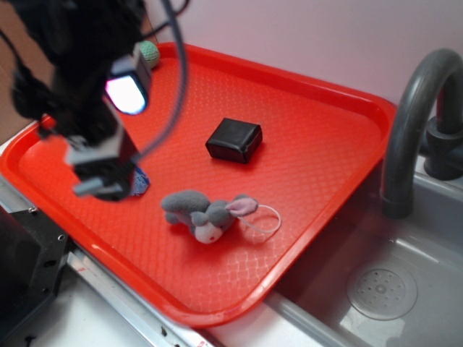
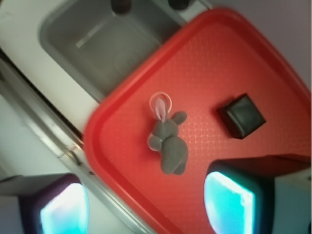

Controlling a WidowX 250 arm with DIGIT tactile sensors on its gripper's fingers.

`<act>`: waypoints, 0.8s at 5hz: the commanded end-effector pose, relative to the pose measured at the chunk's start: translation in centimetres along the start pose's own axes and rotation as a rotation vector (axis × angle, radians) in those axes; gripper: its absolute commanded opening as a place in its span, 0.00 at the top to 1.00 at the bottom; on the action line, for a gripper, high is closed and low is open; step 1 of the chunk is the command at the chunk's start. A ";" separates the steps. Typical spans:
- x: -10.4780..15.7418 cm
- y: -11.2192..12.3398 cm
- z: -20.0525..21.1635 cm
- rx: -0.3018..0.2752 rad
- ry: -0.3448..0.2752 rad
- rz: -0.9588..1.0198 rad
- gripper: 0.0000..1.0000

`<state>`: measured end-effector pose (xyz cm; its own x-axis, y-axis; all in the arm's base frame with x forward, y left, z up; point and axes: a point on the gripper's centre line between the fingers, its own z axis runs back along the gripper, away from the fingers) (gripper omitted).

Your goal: Grab the gray animal.

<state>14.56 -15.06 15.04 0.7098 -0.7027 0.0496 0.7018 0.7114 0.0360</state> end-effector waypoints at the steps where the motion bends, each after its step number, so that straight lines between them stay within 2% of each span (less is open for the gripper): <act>1: 0.7 2.8 -4.2 0.005 0.068 0.006 0.00; 2: 1.1 4.5 -7.1 -0.039 0.121 -0.042 0.00; 3: 1.6 4.5 -9.3 -0.145 0.121 -0.099 0.00; 4: 1.8 3.1 -10.9 -0.266 0.103 -0.199 0.00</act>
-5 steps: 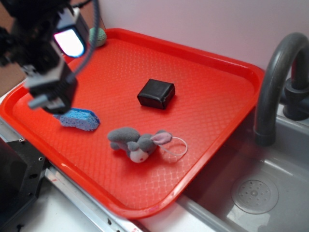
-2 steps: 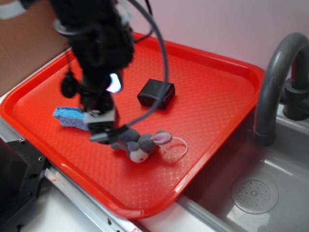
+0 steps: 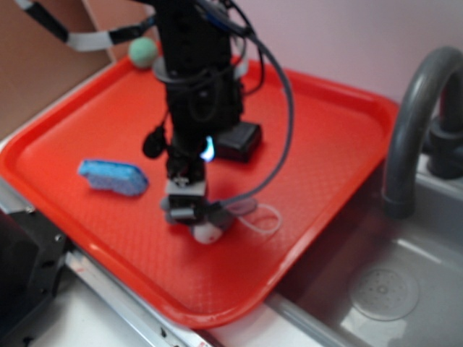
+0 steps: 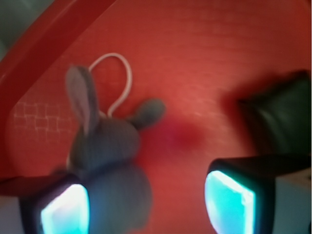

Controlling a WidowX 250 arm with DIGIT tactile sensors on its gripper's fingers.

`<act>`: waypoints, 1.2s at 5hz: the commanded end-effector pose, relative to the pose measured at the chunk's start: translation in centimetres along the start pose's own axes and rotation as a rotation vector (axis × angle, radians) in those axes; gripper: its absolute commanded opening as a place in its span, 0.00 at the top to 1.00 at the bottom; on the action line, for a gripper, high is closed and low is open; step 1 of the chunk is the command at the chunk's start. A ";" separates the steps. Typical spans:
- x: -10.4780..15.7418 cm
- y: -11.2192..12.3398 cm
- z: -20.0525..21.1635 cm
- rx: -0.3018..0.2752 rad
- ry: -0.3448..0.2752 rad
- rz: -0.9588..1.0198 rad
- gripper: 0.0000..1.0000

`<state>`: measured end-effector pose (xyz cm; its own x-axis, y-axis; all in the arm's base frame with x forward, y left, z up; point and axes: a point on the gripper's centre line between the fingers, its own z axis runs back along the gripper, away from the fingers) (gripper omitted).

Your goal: Grab the gray animal.

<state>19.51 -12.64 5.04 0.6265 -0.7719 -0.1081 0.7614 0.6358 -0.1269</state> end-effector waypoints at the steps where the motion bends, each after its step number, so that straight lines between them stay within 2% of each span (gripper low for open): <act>1: 1.0 -2.8 -0.9 -0.115 -0.062 -0.163 0.00; 2: 1.1 -2.9 -1.0 -0.103 -0.037 -0.142 0.00; 3: 0.9 -2.9 -1.6 -0.097 0.015 -0.086 1.00; 4: 1.0 -3.7 -2.0 -0.064 0.063 -0.067 1.00; 5: 1.2 -4.0 -2.2 -0.047 0.080 -0.060 1.00; 6: 0.4 -3.3 0.9 0.002 0.039 0.056 1.00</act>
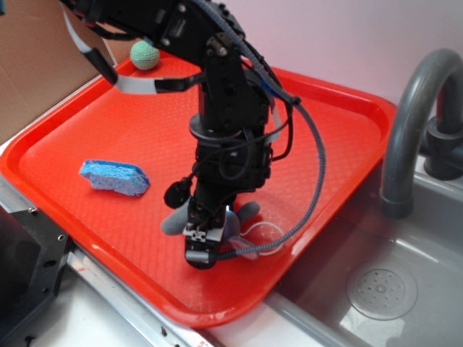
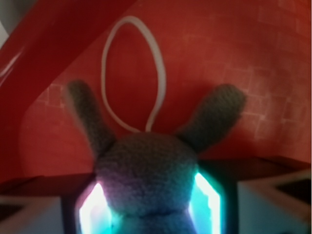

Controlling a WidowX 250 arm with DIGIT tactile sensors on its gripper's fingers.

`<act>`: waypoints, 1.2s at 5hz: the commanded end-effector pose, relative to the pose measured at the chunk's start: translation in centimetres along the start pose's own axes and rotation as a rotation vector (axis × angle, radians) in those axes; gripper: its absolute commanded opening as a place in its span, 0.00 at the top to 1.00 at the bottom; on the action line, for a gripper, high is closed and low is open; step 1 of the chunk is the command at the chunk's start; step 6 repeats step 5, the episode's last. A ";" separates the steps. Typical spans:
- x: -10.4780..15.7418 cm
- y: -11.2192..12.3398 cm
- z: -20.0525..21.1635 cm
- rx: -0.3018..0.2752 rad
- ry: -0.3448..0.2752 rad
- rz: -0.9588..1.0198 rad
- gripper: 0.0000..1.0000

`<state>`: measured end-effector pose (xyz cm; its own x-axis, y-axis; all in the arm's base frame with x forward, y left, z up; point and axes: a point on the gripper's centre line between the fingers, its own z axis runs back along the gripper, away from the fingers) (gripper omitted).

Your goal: Grab the gray animal.

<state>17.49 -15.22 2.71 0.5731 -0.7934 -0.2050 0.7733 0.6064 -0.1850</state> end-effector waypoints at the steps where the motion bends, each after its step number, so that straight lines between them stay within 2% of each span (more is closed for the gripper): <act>1: -4.5 2.1 8.3 0.034 -0.226 0.321 1.00; 2: -8.1 2.7 13.1 0.137 -0.305 0.580 1.00; 3: -12.3 0.1 16.7 0.173 -0.427 0.824 1.00; 4: -13.6 0.0 16.9 0.146 -0.464 0.834 1.00; 5: -13.2 1.1 16.5 0.149 -0.355 0.663 0.00; 6: -13.2 1.1 16.5 0.149 -0.355 0.663 0.00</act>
